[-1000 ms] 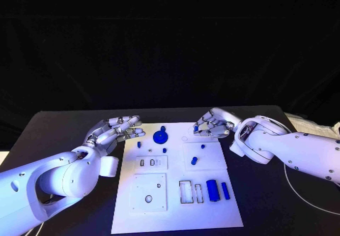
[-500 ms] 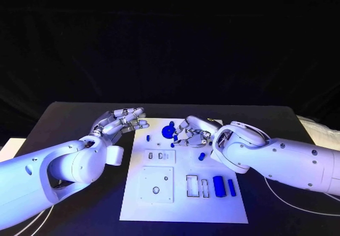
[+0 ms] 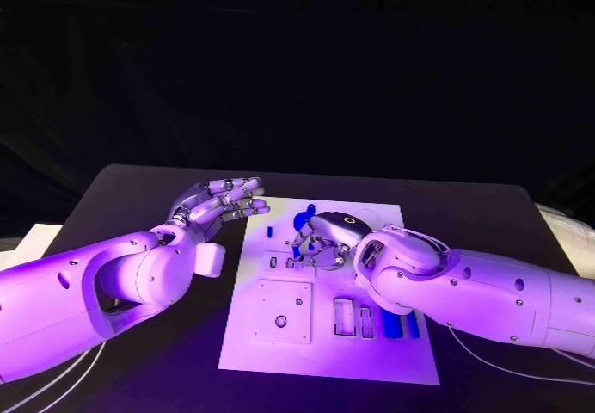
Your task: Assemble the parts on the task board
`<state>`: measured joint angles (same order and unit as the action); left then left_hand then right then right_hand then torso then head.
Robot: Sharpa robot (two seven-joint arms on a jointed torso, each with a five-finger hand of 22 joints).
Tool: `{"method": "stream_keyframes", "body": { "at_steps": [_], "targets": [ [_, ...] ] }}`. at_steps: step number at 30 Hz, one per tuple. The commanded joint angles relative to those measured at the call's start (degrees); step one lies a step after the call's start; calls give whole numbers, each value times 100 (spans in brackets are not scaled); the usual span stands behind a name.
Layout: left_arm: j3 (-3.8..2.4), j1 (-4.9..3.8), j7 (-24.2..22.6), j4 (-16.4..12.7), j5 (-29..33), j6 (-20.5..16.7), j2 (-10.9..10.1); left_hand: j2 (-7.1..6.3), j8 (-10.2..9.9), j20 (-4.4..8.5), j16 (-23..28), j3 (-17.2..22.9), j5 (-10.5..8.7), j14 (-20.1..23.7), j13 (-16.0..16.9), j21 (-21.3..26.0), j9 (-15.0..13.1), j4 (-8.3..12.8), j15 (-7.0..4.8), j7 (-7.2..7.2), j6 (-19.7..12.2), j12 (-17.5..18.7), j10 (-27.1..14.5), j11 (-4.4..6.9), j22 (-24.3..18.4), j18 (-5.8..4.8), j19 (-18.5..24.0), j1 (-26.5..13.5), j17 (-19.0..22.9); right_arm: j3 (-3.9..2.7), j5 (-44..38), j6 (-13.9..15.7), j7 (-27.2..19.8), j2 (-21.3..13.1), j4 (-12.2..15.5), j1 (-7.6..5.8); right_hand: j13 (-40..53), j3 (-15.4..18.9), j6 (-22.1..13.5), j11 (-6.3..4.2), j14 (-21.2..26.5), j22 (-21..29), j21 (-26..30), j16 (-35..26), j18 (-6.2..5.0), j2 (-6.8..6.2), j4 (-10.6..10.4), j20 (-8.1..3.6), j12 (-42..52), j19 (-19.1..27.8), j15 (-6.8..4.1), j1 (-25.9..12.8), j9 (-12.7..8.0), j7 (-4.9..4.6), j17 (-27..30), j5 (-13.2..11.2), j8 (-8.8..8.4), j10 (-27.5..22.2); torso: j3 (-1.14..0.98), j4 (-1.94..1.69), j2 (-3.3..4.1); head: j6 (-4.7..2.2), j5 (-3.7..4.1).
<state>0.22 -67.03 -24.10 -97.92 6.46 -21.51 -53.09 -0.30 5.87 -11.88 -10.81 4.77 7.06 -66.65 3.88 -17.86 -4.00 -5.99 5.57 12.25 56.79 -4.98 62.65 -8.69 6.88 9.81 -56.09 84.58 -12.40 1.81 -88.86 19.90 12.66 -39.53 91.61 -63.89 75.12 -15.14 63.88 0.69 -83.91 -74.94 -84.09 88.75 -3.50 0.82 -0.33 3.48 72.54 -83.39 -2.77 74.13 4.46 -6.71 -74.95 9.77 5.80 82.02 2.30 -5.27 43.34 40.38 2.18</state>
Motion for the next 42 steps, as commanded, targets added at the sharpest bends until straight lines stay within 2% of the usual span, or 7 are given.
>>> {"method": "stream_keyframes", "body": {
  "at_steps": [1,6,15,24,30,36,42],
  "targets": [
    [-3,-3,-38,-22,21,129,4,19,-27,-3,31,32,-2,30,-9,17,2,9,15,12,12,25,26,-17,-9,61,21,13,-7,4,-237,-234,192,43,-37,45,242,-18,134,18,-540,-127,3,-30,62,-39,7,-42,-41,-7,-30,11,-2,110,-1184,7,37,-47,-1,4,3,18,6],
    [-3,-3,-36,-24,21,137,15,19,-27,-3,31,32,-2,30,-9,17,2,9,15,12,12,25,26,-17,-9,61,21,13,-7,6,-243,-308,220,74,-57,93,231,-18,131,21,-538,-124,5,-33,62,-54,3,-39,-59,-6,-27,-14,-4,107,-1178,4,34,-55,-13,5,1,28,-1],
    [-3,-3,-28,-28,21,143,13,21,-29,-4,37,38,-4,27,-8,17,1,3,16,13,15,30,31,-18,-10,61,21,1,-13,6,-249,-380,260,61,-52,141,208,-14,104,32,-538,-124,7,-36,62,-109,-3,-32,-97,-7,-19,-74,-12,94,-1176,-10,14,-71,-15,15,2,10,42],
    [-2,-3,-21,-21,21,146,10,19,-31,-5,40,36,-6,26,-8,18,1,-3,18,15,15,33,32,-19,-11,60,22,-11,-16,6,-294,-432,302,19,-42,149,206,-9,98,36,-538,-122,8,-36,61,-143,0,-29,-104,-7,-15,-99,-15,90,-1176,-16,9,-72,-12,1,1,31,45],
    [-2,-2,-20,-18,21,148,9,19,-31,-5,40,36,-6,26,-8,18,1,-3,18,15,15,33,32,-19,-11,60,22,-11,-16,6,-303,-458,314,10,-55,153,190,1,94,39,-534,-121,10,-45,61,-190,7,-25,-130,-7,-11,-123,-17,86,-1157,-21,4,-83,-5,8,-2,56,44],
    [-2,-2,-15,-17,21,148,9,19,-31,-5,40,36,-6,26,-8,18,1,-3,18,15,15,33,32,-19,-11,60,22,-11,-16,6,-305,-483,336,18,-56,154,38,43,-26,79,-529,-106,22,-59,59,-346,11,-6,-362,1,16,-216,-45,32,-1135,-7,-75,-197,-7,6,-1,53,49],
    [-1,-2,-5,-16,21,156,9,19,-31,-5,40,36,-6,26,-8,18,1,-3,18,15,15,33,32,-19,-11,60,22,-11,-16,6,-308,-405,359,29,-58,155,-73,157,-188,140,-526,-96,31,-67,58,-550,-26,40,-528,5,69,-377,-64,-36,-1124,201,-182,-264,-5,8,-2,54,65]
  ]
}}
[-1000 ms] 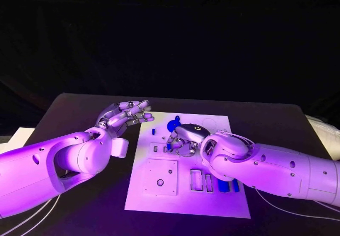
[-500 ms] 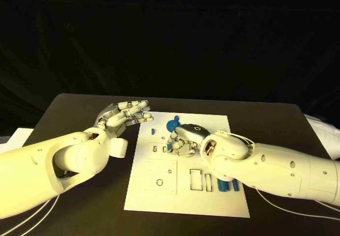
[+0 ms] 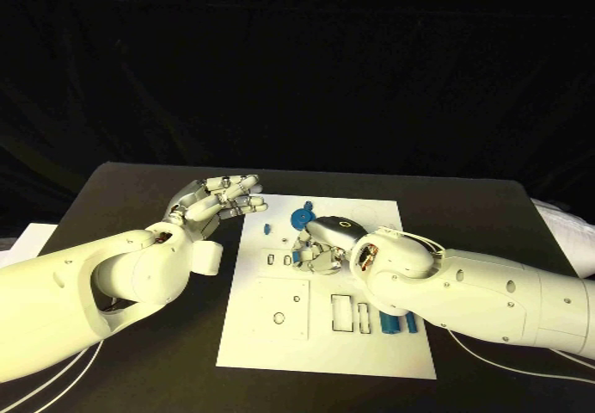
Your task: Assemble the parts on the task board
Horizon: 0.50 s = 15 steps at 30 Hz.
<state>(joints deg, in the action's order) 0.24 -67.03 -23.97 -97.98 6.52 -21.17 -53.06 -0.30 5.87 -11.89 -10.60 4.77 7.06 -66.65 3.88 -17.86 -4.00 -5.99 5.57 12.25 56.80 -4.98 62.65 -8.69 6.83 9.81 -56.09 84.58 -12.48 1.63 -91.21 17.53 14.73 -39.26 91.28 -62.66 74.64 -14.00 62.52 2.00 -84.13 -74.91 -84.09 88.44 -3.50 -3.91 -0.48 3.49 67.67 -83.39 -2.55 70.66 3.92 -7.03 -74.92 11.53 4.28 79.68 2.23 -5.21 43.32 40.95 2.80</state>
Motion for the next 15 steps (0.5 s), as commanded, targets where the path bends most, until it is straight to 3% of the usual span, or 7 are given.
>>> {"method": "stream_keyframes", "body": {
  "at_steps": [1,12,15],
  "targets": [
    [-3,-2,-16,-10,15,123,7,19,-31,-5,18,36,-6,26,-8,18,1,-3,18,15,15,33,32,-19,-7,61,22,-11,-9,24,-73,-152,157,4,-25,31,-40,68,-77,16,-503,-97,33,-38,58,-106,-19,46,-63,6,54,-55,-12,-12,-1122,27,-42,-39,2,1,1,-5,1],
    [-3,-2,-7,-7,15,124,9,19,-35,-6,24,38,-6,24,-8,19,1,-8,19,15,14,38,33,-20,-8,61,22,-22,-13,24,-77,116,172,16,-26,36,-320,340,-384,76,-491,-50,64,-70,47,-259,-100,101,-457,32,106,-182,-26,-68,-1072,36,-71,-244,1,4,1,-27,-2],
    [-3,-2,-5,-3,15,126,10,19,-35,-6,24,38,-6,24,-8,19,1,-8,19,15,14,38,33,-20,-8,61,22,-22,-13,24,-83,307,177,11,3,45,-399,427,-457,90,-488,-49,66,-76,47,-296,-126,112,-565,32,120,-203,-27,-84,-1063,41,-71,-308,1,3,2,-28,0]
  ]
}}
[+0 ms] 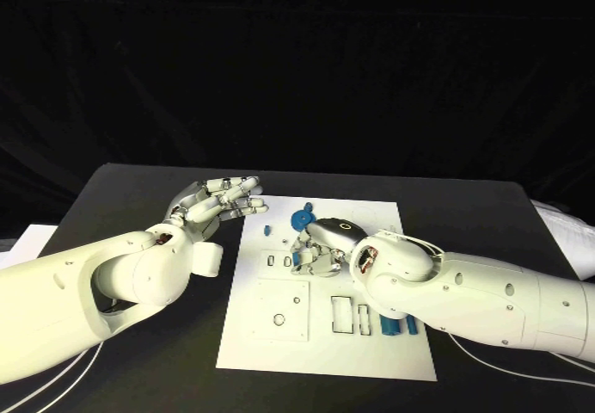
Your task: Assemble the parts on the task board
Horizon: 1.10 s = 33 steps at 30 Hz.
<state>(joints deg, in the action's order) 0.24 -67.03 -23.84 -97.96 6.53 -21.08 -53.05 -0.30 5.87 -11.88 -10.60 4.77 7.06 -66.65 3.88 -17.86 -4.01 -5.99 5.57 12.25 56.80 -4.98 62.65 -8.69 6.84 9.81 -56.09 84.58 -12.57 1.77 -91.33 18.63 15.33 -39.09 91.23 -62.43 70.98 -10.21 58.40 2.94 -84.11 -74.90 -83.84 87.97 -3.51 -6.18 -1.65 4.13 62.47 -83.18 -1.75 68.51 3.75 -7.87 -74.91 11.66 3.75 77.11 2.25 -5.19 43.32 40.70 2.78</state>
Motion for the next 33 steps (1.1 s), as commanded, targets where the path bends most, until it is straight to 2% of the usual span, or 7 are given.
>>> {"method": "stream_keyframes", "body": {
  "at_steps": [1,10,18,21,23,28,33],
  "targets": [
    [-3,-2,-15,-3,14,119,10,19,-34,-6,24,38,-6,24,-8,19,1,-8,19,15,14,38,33,-20,-9,60,23,-22,-5,10,-71,270,113,-11,23,26,-40,94,-65,1,-492,-52,41,-28,48,-88,-26,53,-51,10,44,-7,-8,-4,-1068,36,-14,-57,-3,-1,2,-6,2],
    [-2,-2,131,49,-95,88,19,14,-45,6,6,57,-5,-47,-7,-11,0,0,0,12,15,55,34,-14,2,69,-28,-25,-38,-35,229,1209,-462,-235,377,42,-74,322,-133,17,-479,-94,23,-61,56,-112,-103,70,-63,-14,59,1,-1,-19,-1011,117,1,-83,-15,13,0,-9,-16],
    [1,-7,1524,160,-1775,329,-5,-196,60,442,-1055,-447,-23,-1775,204,-817,-57,-586,-495,-296,366,-309,901,387,370,64,-1237,-1063,-804,-106,2276,574,-1840,-845,914,-371,-219,663,-493,105,-409,212,187,-231,-5,13,-225,135,-242,151,130,58,-5,-118,-735,-93,-15,-249,-54,19,-49,-27,-31],
    [1,-18,2255,207,-2430,449,1,-175,142,830,-5385,-787,-44,-2089,699,-1629,-112,-930,-699,-553,568,-1026,1764,705,823,92,-2002,-1526,-4784,-112,3019,271,-2080,-1125,1059,-594,-315,693,-525,110,-379,366,270,-306,-36,88,-181,144,-368,231,135,199,-2,-125,-620,-58,-12,-341,-78,41,-82,-34,-47],
    [0,-41,2818,256,-2874,651,12,-51,252,895,-6904,-953,-36,-2177,1263,-3344,-199,-1045,-775,-630,658,-1662,1816,752,2862,-186,-2371,-1652,-6446,-113,3345,182,-2167,-1308,1107,-732,-353,706,-528,109,-365,425,305,-343,-48,130,-164,145,-412,261,135,256,0,-125,-566,-44,-8,-373,-98,68,-113,-21,-63],
    [0,-220,4319,403,-4335,1624,124,178,631,938,-7868,-1283,-121,-2308,3747,-5068,-552,-1046,-857,-739,747,-4150,1465,848,4940,-442,-2532,-1881,-7641,-114,4005,187,-2158,-1696,1001,-1022,-324,738,-494,100,-363,422,309,-361,-47,193,-168,141,-349,255,128,289,8,-113,-547,-27,10,-329,-136,128,-183,-4,-85],
    [0,-366,5257,521,-5533,2213,322,291,930,939,-7940,-1510,-437,-2335,4509,-5485,-827,-1066,-908,-798,751,-4902,1268,869,5456,-489,-2501,-2002,-7743,-114,4492,282,-2081,-1902,770,-1142,-322,911,-461,93,-365,445,326,-381,-51,213,-263,132,-306,256,121,168,10,-106,-526,-5,15,-288,-174,171,-234,15,-162]
  ]
}}
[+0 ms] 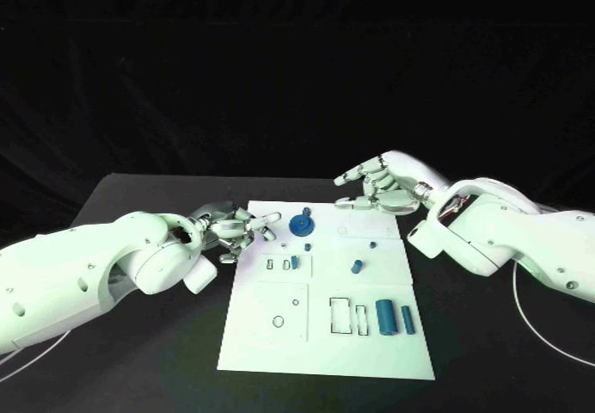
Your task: Assemble the parts on the task board
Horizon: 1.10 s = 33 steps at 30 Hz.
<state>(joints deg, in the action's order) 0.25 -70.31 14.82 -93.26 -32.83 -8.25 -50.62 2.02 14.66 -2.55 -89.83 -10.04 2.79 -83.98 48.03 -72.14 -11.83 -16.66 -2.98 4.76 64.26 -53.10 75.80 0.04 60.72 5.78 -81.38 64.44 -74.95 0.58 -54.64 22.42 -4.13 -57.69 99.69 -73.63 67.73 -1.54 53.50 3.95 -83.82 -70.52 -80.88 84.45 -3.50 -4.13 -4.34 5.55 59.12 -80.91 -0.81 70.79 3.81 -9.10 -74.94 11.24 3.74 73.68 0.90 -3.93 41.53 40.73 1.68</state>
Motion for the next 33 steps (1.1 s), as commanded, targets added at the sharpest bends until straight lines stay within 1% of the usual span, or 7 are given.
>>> {"method": "stream_keyframes", "body": {
  "at_steps": [1,2,8,12,16,21,33],
  "targets": [
    [0,-56,1511,92,-1732,989,133,106,163,8,-17,-97,-39,-602,211,-105,-169,-26,-66,-59,-80,-200,-181,-9,99,-81,95,110,-1505,6,905,-87,-119,-69,-116,-35,1,59,34,-10,-394,11,33,-32,-52,18,5,-11,31,29,25,-52,5,20,-518,61,17,56,-49,47,-63,14,-67],
    [1,-72,1620,137,-1836,1040,190,110,190,9,-17,-111,-9,-602,259,-141,-194,-6,-62,-62,-86,-245,-181,-4,152,-87,89,125,-1505,8,972,-84,-99,-89,-151,-45,-3,70,41,-12,-392,16,37,-38,-53,28,5,-12,29,31,23,-44,6,22,-510,77,19,56,-57,50,-72,17,-75],
    [3,-131,2192,454,-2240,1145,608,174,866,53,-17,-453,-6,-602,751,-488,-835,20,-136,-175,-186,-713,-184,89,625,-137,66,83,-1505,21,1139,-131,25,-127,-256,-74,-60,108,64,-19,-380,79,72,-77,-65,56,5,-17,-37,59,17,-21,8,30,-454,123,25,21,-87,69,-102,61,-95],
    [5,-157,2399,612,-2305,1111,834,196,1148,75,-17,-595,-5,-602,877,-592,-1160,5,-152,-192,-374,-823,-168,111,779,-158,50,21,-1505,26,1154,-179,76,-116,-311,-78,-77,138,82,-25,-380,84,78,-84,-66,87,1,-22,-48,59,12,-4,10,36,-448,172,29,15,-103,84,-111,68,-99],
    [7,-181,2489,753,-2327,1105,1026,187,1317,92,-17,-691,-11,-602,1045,-740,-1345,-4,-169,-220,-439,-977,-86,129,1024,-199,-38,-49,-1505,29,1150,-208,116,-98,-357,-79,-84,150,88,-27,-379,91,82,-88,-67,95,-1,-23,-54,61,10,-1,10,38,-443,189,30,13,-106,88,-107,79,-108],
    [20,-194,2555,970,-2339,1195,1308,229,1569,125,-17,-795,-10,-602,1258,-907,-1640,5,-203,-254,-564,-1173,17,169,1296,-246,-140,-94,-1505,36,1092,-275,196,-65,-416,-79,-123,190,101,-34,-376,118,100,-106,-71,113,22,-31,-93,70,3,56,9,44,-423,283,28,-8,-97,80,-99,78,-95],
    [73,-212,2652,1454,-2251,1892,1777,268,1758,119,-17,-767,2,-602,1313,-955,-1919,40,-196,-248,-753,-1216,4,160,1380,-257,-155,183,-1505,50,977,-294,229,-1,-500,-77,-226,232,147,-57,-380,154,128,-123,-77,177,115,-50,-187,76,-18,238,13,64,-416,437,33,-43,-92,82,-93,123,-66]
  ]
}}
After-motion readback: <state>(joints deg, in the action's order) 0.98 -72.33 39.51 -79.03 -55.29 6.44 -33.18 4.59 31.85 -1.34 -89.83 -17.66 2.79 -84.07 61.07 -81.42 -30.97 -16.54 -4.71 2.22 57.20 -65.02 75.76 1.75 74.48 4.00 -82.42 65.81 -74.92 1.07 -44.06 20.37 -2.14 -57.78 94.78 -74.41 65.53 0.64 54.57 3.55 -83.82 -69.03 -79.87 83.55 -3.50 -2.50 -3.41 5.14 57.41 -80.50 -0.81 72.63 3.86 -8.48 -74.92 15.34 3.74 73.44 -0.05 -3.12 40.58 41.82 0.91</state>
